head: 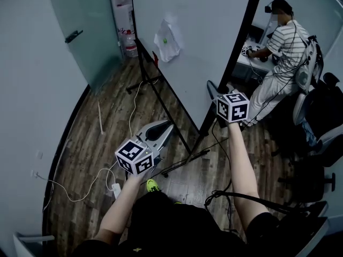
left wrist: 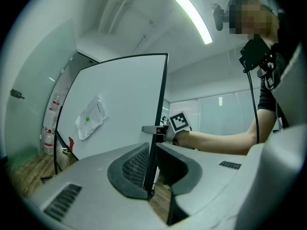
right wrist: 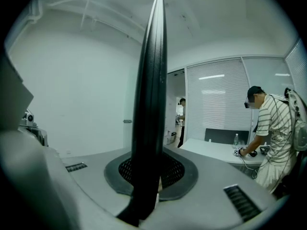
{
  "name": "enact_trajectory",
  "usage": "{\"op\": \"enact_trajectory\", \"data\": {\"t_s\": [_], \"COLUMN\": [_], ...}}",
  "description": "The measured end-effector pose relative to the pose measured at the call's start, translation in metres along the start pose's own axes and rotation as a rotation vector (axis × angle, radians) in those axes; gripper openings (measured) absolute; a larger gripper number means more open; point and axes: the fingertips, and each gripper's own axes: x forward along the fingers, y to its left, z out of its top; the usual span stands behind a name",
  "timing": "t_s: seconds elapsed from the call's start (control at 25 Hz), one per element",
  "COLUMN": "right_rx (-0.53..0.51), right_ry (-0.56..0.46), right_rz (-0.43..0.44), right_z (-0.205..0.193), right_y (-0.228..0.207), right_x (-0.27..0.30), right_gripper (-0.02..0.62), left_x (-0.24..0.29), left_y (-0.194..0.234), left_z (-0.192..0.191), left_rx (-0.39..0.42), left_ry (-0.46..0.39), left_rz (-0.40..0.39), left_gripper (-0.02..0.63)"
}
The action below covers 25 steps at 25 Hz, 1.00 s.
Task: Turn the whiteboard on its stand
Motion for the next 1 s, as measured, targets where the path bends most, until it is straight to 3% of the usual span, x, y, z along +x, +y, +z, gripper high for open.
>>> {"op": "enact_trajectory", "data": {"t_s": [1.0], "right_rx": [0.007], "right_ry": [0.018], "right_rz": [0.01], "right_z": [-0.018], "right_y": [0.009], "right_x": [-0.114], "right_gripper": [0.049], "left_x": [0.02], "left_y": [-0.069], "left_z": [0.0], "left_rx": [0.037], "left_ry": [-0.004], "left_rz": [-0.078], "left_gripper": [0.042]}}
